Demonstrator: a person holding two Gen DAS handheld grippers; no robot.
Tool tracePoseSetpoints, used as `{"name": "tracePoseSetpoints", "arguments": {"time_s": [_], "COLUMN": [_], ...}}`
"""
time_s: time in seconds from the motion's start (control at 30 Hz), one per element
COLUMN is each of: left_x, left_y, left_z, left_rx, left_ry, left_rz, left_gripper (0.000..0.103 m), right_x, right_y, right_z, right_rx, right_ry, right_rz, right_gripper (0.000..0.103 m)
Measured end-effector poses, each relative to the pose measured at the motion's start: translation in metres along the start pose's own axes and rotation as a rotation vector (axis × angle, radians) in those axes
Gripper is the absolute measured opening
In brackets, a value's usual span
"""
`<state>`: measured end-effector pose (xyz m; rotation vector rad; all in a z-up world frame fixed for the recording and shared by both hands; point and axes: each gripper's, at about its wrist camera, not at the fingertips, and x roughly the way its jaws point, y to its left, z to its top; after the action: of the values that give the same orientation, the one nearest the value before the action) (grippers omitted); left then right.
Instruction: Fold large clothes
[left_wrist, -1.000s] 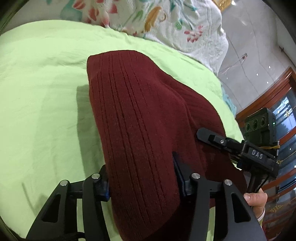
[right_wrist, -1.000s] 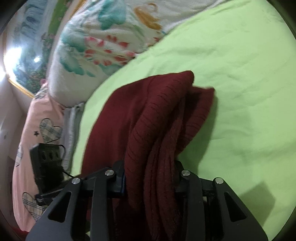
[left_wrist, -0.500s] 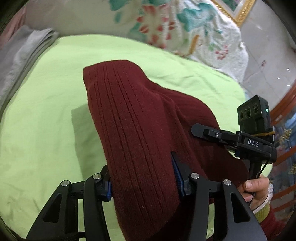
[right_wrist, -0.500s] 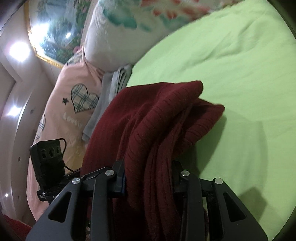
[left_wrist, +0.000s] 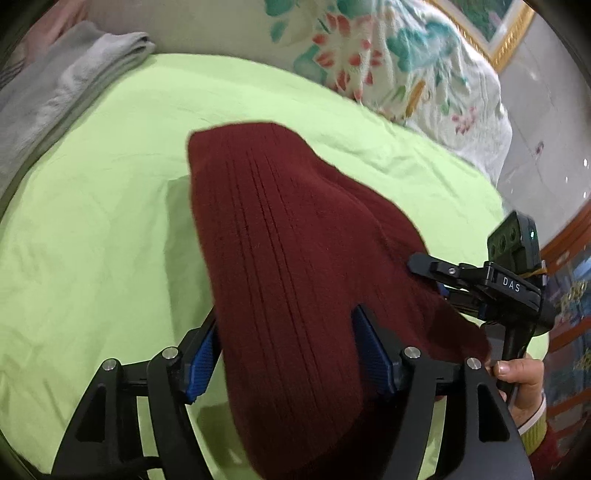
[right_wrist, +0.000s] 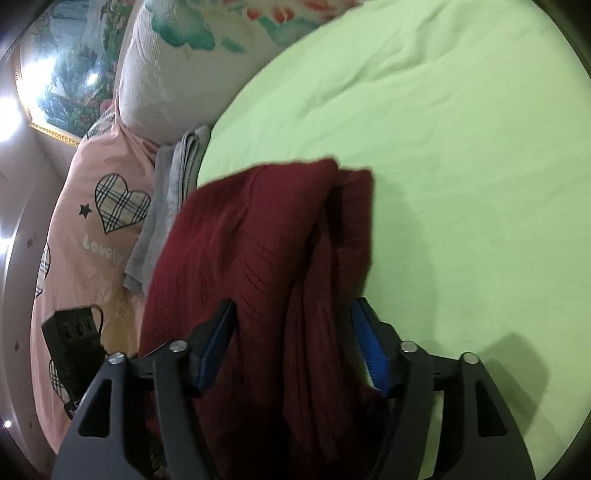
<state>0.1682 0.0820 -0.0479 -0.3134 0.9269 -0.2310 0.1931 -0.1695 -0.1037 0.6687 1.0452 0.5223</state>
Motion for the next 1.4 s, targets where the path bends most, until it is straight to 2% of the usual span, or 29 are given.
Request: {"name": "tracePoseSetpoints", "arguments": {"time_s": [0.13, 0.23, 0.37, 0.43, 0.5, 0.53, 0.57, 0.6, 0.67, 0.83, 1.0, 1.07, 1.13, 1.23, 1.3, 1.4], "left_x": [-0.033, -0.052, -0.061, -0.063, -0.055, -0.051, -0.045, -0.041, -0.039, -0.023, -0.003, -0.006, -0.014, -0.038, -0.051, -0.06], "left_y": [0.001, -0.003, 0.0, 0.005, 0.008, 0.01, 0.011, 0.009, 0.001, -0.024, -0.046, -0.052, -0.048, -0.037, -0.032, -0.029], "left_z": [-0.024, -0.042, -0.051, -0.05, -0.039, -0.035, -0.03, -0.026, -0.02, -0.015, -0.021, -0.024, -0.025, -0.039, -0.052, -0.076], "left_rx": [-0.015, 0.006, 0.009, -0.02, -0.052, -0.068, -0.079, -0.077, -0.046, 0.074, 0.188, 0.229, 0.214, 0.187, 0.185, 0.193], "left_ry": [-0.069, -0.12, -0.145, -0.157, -0.169, -0.165, -0.156, -0.155, -0.163, -0.122, -0.081, -0.088, -0.095, -0.132, -0.152, -0.159], "left_rz": [-0.023, -0.012, -0.026, -0.046, -0.089, -0.095, -0.102, -0.113, -0.105, -0.067, 0.024, 0.081, 0.079, 0.048, 0.045, 0.054], "left_gripper": [0.071, 0.071, 0.07, 0.069, 0.063, 0.059, 0.049, 0.038, 0.037, 0.038, 0.042, 0.042, 0.043, 0.044, 0.054, 0.058], "right_x": [-0.029, -0.041, -0.031, -0.018, -0.002, 0.001, 0.007, 0.01, 0.008, -0.014, 0.002, -0.004, -0.012, -0.035, -0.051, -0.06], "right_y": [0.001, 0.012, 0.026, 0.028, 0.026, 0.025, 0.025, 0.026, 0.03, 0.026, -0.006, -0.003, 0.005, 0.022, 0.034, 0.052], "right_z": [0.0, 0.0, 0.001, 0.004, 0.008, 0.009, 0.011, 0.013, 0.015, 0.014, 0.013, 0.013, 0.011, 0.001, -0.01, -0.028], "right_rx": [-0.002, -0.036, -0.077, -0.077, -0.067, -0.067, -0.073, -0.081, -0.102, -0.111, -0.035, -0.02, -0.032, -0.088, -0.122, -0.163], "right_ry": [-0.07, -0.107, -0.089, -0.074, -0.053, -0.044, -0.033, -0.024, -0.033, -0.112, -0.07, -0.078, -0.09, -0.122, -0.145, -0.151], "right_rz": [-0.029, -0.017, -0.025, -0.047, -0.062, -0.072, -0.097, -0.107, -0.106, -0.096, -0.13, -0.117, -0.121, -0.113, -0.103, -0.047], "right_gripper": [0.068, 0.068, 0.067, 0.067, 0.062, 0.053, 0.04, 0.034, 0.026, 0.016, 0.017, 0.025, 0.028, 0.039, 0.04, 0.04]}}
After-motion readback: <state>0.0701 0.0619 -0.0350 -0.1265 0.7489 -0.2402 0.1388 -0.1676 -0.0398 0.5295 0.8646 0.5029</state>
